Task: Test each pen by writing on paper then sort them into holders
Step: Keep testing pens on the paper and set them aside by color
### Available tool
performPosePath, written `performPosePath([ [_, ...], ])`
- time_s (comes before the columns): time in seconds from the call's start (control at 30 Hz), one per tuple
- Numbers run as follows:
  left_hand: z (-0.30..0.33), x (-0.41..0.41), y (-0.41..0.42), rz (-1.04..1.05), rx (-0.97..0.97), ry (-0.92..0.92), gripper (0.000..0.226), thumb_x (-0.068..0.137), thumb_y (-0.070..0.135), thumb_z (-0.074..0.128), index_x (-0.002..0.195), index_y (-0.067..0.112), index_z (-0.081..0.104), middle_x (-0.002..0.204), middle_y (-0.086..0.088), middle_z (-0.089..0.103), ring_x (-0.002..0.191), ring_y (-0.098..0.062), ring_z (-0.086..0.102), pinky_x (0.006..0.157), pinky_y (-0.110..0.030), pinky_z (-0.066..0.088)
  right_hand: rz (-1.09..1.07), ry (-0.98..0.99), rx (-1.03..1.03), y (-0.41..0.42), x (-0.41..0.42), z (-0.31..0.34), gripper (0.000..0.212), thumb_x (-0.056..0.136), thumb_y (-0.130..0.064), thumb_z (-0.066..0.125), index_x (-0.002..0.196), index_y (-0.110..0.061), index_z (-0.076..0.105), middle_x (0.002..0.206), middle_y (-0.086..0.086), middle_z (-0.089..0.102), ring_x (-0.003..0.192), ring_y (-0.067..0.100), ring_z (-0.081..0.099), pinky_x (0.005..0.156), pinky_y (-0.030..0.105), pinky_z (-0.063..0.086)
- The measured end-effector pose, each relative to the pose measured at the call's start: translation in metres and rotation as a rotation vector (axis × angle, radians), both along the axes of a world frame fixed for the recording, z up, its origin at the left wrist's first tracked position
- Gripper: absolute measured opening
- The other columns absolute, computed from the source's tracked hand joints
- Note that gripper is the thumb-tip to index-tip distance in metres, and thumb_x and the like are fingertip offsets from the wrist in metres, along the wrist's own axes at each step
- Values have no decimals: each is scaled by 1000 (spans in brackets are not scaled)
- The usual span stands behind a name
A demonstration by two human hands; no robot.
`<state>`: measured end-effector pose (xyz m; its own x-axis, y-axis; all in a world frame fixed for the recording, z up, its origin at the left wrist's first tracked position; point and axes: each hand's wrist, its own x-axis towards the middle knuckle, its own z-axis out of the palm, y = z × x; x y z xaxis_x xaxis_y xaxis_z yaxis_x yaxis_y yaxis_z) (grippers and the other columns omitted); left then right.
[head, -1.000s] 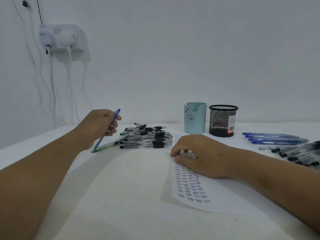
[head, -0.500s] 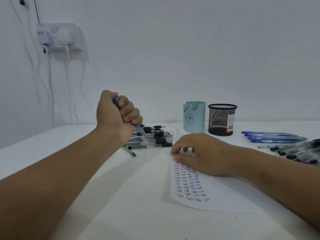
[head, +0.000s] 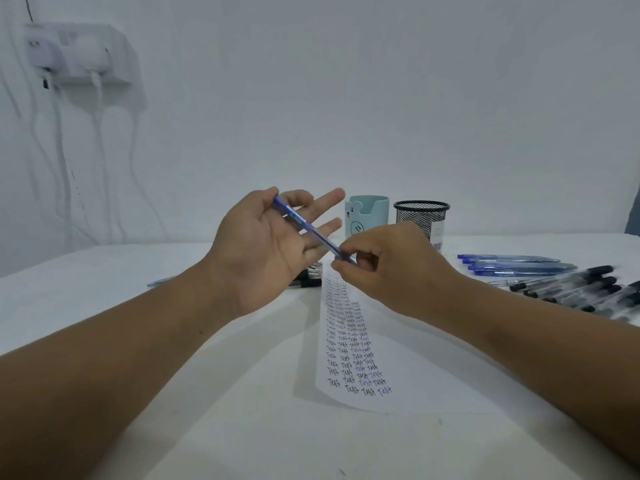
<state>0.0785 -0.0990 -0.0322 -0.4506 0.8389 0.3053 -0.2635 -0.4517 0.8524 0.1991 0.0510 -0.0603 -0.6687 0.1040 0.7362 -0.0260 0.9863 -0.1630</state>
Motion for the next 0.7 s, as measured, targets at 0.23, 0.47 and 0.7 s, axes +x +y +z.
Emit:
performPosePath([
  [0.23,-29,-18,-6,318,-481,1173,13,89,43,72,99,34,71,99,12,73,97,-10,66,86,-21,48,149,-121,-845,13,5,1,15,86,-6,73,72,-5,67,68,15,69,51,20,60,41,24,40],
  [0.47,-33,-21,-6,251,-571,1417,29,73,57,80,97,41,75,107,24,67,109,5,59,105,-30,45,188,-419,-1051,24,-2,2,16,86,-1,63,71,-4,60,68,17,64,50,20,46,37,21,31],
  [0.7,-37,-11,-4,153,-539,1404,50,59,77,69,101,50,72,118,29,63,118,7,55,106,-30,42,281,-743,-1095,39,26,18,9,76,-9,62,69,-9,59,66,13,60,51,19,51,40,20,38],
])
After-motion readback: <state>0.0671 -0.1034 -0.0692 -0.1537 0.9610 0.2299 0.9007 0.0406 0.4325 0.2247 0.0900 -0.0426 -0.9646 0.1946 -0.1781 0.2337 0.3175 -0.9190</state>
